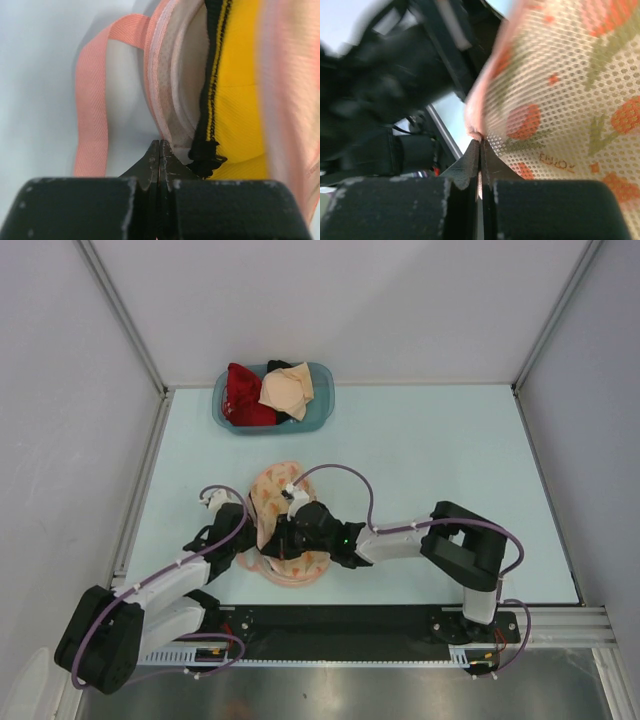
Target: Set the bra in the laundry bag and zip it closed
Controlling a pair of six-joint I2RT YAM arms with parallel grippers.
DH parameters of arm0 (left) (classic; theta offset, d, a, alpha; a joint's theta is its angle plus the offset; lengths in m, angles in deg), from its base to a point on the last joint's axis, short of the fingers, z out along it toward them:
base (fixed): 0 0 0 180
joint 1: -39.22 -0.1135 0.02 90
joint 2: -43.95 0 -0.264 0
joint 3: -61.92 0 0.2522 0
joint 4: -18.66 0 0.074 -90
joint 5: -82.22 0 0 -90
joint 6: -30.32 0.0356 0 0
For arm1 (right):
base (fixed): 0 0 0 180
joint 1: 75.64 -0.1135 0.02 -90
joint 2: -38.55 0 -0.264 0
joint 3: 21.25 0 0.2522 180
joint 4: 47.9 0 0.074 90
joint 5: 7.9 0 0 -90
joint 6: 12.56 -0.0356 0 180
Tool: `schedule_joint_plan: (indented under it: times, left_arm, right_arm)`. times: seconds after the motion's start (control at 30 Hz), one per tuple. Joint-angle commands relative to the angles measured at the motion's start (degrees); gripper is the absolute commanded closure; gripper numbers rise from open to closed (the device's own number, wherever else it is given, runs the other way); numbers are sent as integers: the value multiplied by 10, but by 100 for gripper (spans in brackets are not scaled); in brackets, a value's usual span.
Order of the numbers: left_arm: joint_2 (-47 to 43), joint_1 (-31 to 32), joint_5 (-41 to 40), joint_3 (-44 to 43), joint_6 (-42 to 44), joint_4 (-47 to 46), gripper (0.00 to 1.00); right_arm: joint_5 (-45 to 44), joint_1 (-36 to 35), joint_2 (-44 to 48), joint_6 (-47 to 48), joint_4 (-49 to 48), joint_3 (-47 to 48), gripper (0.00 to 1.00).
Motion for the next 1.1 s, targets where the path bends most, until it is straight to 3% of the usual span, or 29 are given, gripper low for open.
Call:
schedule_joint_plan:
  times: [0.0,0.23,0.33,0.37,0.47,0.5,0.6,0.8,1.07]
  left_arm:
    - [-17,-3,27,13,6,-10,100]
    - [-50,-3,-6,-10,3,59,98]
    - [-106,-3,-26,-27,-1,124,84]
    - [-123,-3,-29,-30,-3,139,73]
    - [-177,-3,-36,-51,-9,187,56]
    - [-186,-3,-39,-61,-14,198,53]
    - [-209,-3,-24,-73,-30,239,54]
    - [-233,-3,24,-65,-56,262,65]
    - [-213,-3,40,-50,-82,259,61]
  right_arm:
    - [29,-7,-36,-26,-48,20,100]
    - [25,-4,-45,-10,-25,23,100]
    - [7,-1,-15,3,-6,15,100]
    - [5,2,-7,6,-3,14,100]
    - [5,6,15,2,5,9,100]
    - [6,7,18,2,2,4,100]
    - [7,10,38,-9,-11,-8,100]
    - [26,17,45,-40,-49,-26,100]
    - [18,17,58,-37,-46,-36,100]
